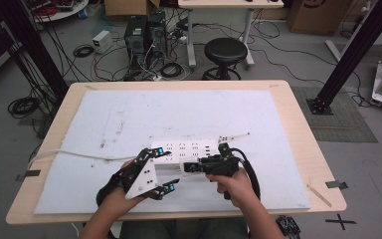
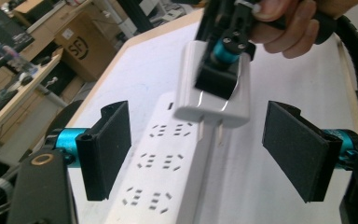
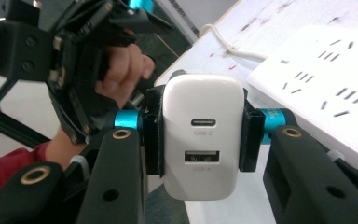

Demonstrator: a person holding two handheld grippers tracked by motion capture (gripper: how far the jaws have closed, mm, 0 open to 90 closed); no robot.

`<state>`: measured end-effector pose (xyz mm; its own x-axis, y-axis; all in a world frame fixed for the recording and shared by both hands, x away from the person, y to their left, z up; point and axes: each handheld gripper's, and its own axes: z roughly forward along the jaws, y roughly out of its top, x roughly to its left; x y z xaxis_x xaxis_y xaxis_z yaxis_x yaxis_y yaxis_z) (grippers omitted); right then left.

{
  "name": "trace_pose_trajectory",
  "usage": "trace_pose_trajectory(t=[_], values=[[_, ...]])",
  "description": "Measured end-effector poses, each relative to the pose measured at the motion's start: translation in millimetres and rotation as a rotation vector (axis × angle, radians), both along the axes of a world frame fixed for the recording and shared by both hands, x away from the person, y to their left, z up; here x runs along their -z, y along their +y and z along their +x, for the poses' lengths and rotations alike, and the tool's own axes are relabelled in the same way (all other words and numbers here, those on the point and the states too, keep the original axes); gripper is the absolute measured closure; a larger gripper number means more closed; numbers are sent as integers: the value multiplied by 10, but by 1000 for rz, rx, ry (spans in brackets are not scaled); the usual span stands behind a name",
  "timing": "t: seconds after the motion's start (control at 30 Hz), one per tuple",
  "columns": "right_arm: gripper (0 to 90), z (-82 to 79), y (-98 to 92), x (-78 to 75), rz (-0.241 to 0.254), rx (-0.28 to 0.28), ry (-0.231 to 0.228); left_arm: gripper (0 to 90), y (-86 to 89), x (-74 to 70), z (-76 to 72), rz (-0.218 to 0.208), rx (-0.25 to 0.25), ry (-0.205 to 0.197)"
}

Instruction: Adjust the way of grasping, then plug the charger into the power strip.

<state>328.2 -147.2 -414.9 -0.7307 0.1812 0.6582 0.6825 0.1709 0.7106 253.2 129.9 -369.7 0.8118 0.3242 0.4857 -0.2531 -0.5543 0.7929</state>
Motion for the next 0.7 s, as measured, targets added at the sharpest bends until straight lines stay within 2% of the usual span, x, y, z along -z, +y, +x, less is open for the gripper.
trace_pose_trajectory(t=[0.13,0.27,0.4,0.63,0.7], values=[[632,-11,-28,-37,4,5,-15,228,153,-94,53,-15,-28,27],[631,-4,-59,-78,2,13,-30,228,361,-216,133,-67,-51,46],[632,14,-83,-100,3,27,-35,226,508,-324,210,-87,-85,49],[631,45,-121,-87,5,47,-28,226,643,-361,320,-134,-147,70],[631,64,-123,-81,5,58,-25,226,657,-350,351,-131,-157,79]])
